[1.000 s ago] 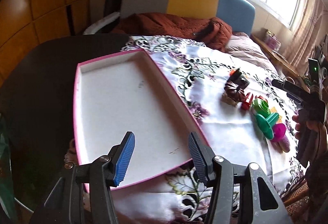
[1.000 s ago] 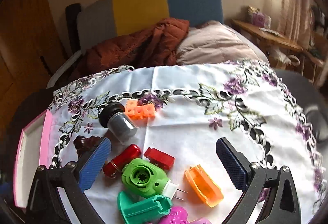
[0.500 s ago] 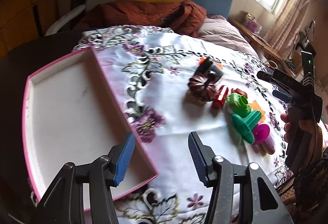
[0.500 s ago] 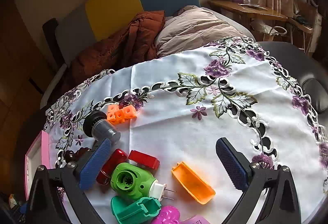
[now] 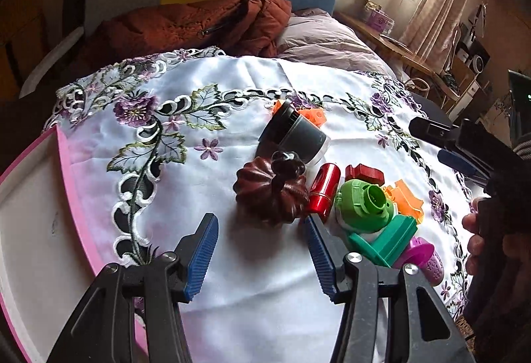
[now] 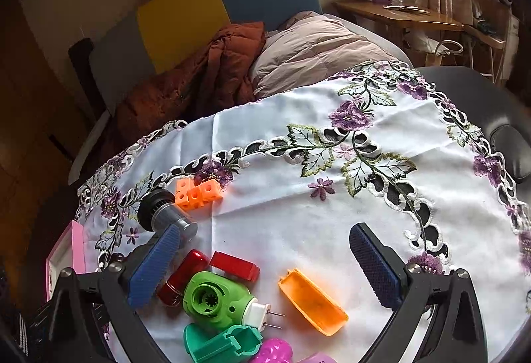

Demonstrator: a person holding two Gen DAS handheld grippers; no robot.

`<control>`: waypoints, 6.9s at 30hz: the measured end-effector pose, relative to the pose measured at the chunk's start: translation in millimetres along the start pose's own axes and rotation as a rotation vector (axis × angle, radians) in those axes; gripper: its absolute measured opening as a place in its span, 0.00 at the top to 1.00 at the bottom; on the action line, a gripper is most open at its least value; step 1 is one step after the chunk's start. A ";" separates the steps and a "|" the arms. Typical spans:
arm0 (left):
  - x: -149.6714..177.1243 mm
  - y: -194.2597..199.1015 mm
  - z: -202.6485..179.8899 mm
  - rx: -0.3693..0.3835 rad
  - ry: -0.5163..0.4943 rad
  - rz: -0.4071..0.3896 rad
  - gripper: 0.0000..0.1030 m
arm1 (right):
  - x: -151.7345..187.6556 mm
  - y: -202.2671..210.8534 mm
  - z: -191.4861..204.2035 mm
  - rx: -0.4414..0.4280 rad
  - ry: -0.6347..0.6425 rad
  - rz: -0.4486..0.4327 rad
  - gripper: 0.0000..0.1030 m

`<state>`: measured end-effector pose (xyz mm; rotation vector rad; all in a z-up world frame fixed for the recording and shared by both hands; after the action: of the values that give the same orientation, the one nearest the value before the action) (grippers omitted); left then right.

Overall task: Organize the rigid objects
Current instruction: 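Grasp the brown pumpkin-shaped lid with the left gripper and lift, then carry the brown lid over the pink tray with left while right grasps the black-capped clear jar, then lower the brown lid into the tray and open the left gripper, then carry the clear jar into the tray beside the lid and release with right gripper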

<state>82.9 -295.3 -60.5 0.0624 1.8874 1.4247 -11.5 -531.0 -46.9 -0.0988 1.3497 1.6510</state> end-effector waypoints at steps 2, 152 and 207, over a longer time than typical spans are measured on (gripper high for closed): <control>-5.8 -7.7 -3.2 0.002 0.009 0.011 0.47 | 0.0 -0.2 0.1 -0.001 -0.003 0.000 0.00; 56.9 89.8 199.8 -0.445 0.337 -0.174 0.63 | 127.8 -82.7 177.4 0.093 0.868 0.167 0.58; 171.2 156.5 228.2 -0.437 0.520 -0.176 0.63 | 140.9 -35.8 291.1 -0.322 0.683 0.274 0.58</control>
<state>34.3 25.8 -40.8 -0.7298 1.8604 1.8114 78.2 -218.2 -43.8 -0.7544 1.6237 2.1704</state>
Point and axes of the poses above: each gripper's, at about its wrist camera, not at the fingertips, and y roughly against the way its jaws point, z to its left, x to its underside, the point moved 1 cm from there along -y, roughly the way its jaws point, and after that the axes turned 7 degrees about -x, right-handed, at the moved point
